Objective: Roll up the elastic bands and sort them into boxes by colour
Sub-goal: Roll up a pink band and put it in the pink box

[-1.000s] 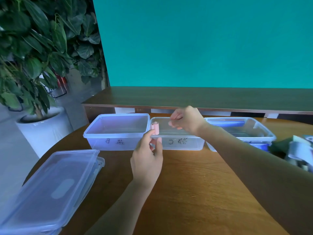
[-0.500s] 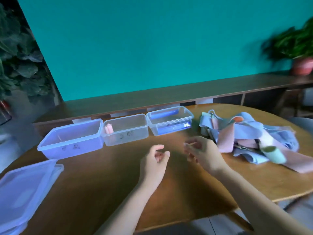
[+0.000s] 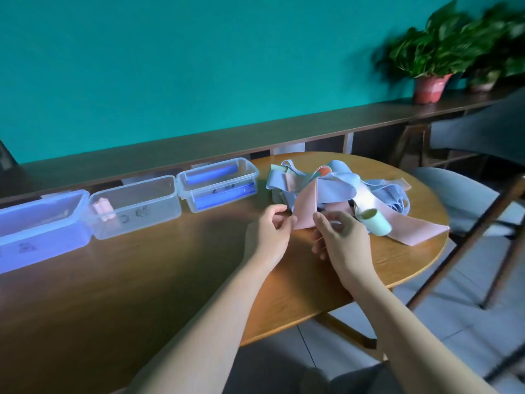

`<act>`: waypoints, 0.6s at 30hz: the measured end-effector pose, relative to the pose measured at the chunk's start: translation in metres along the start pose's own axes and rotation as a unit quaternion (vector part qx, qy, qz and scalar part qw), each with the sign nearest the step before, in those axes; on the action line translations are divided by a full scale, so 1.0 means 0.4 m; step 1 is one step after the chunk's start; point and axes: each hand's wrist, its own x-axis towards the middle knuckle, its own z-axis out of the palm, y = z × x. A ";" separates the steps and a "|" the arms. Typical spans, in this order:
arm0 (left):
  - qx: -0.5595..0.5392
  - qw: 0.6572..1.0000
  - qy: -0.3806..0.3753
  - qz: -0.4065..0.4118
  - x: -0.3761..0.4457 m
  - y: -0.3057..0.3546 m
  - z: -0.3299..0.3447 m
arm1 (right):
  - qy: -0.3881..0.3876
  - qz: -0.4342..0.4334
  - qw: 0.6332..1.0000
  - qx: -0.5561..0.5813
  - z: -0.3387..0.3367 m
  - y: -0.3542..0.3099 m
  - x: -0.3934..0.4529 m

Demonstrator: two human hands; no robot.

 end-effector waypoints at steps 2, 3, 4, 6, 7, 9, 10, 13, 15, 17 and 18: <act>0.034 0.999 -0.001 -0.011 0.012 -0.002 0.015 | -0.007 0.003 1.000 -0.008 0.004 0.004 0.007; 0.039 0.999 -0.004 -0.016 0.016 -0.002 0.019 | -0.013 0.001 1.000 -0.018 0.006 0.005 0.009; 0.034 0.999 -0.007 -0.019 0.017 -0.003 0.020 | -0.017 0.000 0.999 -0.027 0.008 0.006 0.011; 0.000 1.000 -0.009 -0.018 0.019 -0.006 0.020 | -0.014 0.000 0.999 -0.031 0.009 0.008 0.015; -0.020 1.000 -0.008 -0.016 0.018 -0.006 0.017 | -0.009 0.002 1.000 -0.028 0.009 0.008 0.016; -0.062 0.998 0.002 -0.009 0.008 0.000 0.007 | 0.000 0.002 1.000 -0.022 0.008 0.008 0.015; -0.086 0.996 0.011 -0.006 0.001 0.004 0.001 | 0.003 0.002 1.000 -0.020 0.009 0.009 0.015; -0.151 0.988 0.034 -0.002 -0.028 0.011 -0.015 | 0.004 0.002 1.000 -0.030 0.009 0.011 0.012; -0.159 0.986 0.036 0.017 -0.042 0.014 -0.024 | -0.007 -0.008 0.999 -0.048 0.009 0.011 0.008; -0.160 0.986 0.036 0.042 -0.053 0.017 -0.034 | -0.027 -0.022 0.998 -0.046 0.006 0.006 -0.002; -0.161 0.985 0.037 0.051 -0.056 0.021 -0.040 | -0.036 -0.027 0.998 -0.037 0.005 0.002 -0.006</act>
